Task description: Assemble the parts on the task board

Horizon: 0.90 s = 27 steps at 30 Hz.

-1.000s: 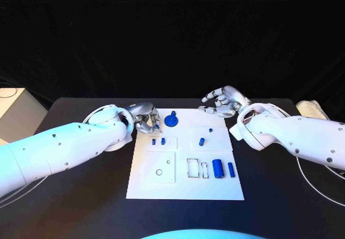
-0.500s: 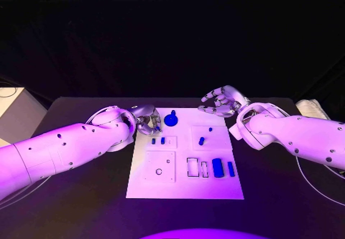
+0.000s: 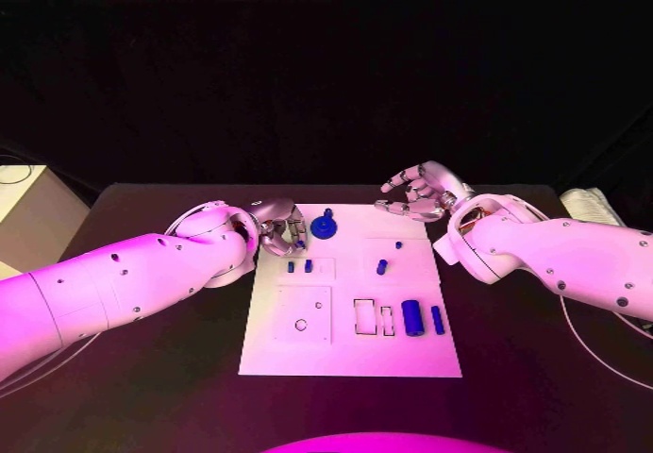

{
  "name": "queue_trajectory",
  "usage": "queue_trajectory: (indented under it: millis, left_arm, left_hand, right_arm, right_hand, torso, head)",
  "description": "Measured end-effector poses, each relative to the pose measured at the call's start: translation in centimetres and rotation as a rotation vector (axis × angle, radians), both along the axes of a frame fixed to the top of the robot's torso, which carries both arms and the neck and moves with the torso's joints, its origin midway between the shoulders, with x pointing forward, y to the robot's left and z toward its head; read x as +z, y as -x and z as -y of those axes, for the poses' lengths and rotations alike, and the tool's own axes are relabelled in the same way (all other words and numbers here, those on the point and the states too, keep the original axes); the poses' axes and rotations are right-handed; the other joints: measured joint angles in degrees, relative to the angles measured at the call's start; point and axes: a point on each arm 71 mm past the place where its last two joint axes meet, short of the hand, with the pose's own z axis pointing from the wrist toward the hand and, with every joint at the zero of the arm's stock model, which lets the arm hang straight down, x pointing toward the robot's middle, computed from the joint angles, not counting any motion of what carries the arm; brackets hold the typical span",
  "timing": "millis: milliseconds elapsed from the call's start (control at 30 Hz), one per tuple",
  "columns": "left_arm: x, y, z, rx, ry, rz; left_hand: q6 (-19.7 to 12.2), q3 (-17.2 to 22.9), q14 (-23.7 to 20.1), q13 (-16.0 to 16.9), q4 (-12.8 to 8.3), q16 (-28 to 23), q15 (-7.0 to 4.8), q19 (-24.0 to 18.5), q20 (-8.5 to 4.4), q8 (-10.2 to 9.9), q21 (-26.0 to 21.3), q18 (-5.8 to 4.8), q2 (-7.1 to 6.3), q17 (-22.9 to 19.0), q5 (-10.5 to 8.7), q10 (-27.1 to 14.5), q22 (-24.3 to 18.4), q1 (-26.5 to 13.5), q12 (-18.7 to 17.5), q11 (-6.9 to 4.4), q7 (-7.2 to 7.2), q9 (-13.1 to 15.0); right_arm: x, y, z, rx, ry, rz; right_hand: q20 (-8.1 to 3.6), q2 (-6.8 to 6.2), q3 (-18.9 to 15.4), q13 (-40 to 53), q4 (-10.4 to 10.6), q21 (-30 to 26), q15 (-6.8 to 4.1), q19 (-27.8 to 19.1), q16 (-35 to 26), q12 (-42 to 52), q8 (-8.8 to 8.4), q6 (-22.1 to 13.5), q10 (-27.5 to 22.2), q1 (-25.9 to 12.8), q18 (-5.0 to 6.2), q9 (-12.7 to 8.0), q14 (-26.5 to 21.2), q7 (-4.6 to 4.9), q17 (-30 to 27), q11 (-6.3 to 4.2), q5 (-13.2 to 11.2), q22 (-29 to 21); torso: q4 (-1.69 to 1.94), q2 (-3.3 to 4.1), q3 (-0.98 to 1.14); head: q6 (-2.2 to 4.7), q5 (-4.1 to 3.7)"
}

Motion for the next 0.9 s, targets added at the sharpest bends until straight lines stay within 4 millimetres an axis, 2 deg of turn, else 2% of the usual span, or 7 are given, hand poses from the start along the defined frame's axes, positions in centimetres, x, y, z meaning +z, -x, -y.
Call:
queue_trajectory:
  millis: [900]
  left_arm:
    - [-0.43,-0.24,0.57,-0.007,-0.019,-0.029]
  left_hand:
    - [-0.03,0.00,0.20,0.07,0.00,0.00,0.20,0.20,0.21,-0.32,0.23,-0.01,0.23,0.14,-0.02,0.21,-0.01,-0.24,-0.26,0.21,0.00,0.09]
  right_arm:
    - [-0.01,0.00,0.00,0.000,0.001,0.000]
  right_hand:
    - [0.00,0.00,0.00,-0.01,0.00,0.00,0.00,0.00,0.00,0.00,0.00,0.00,0.00,0.00,0.00,-0.01,0.00,0.00,0.00,0.00,0.00,-0.02]
  torso:
    - [-0.01,0.02,0.00]
  head:
    - [-0.21,-0.07]
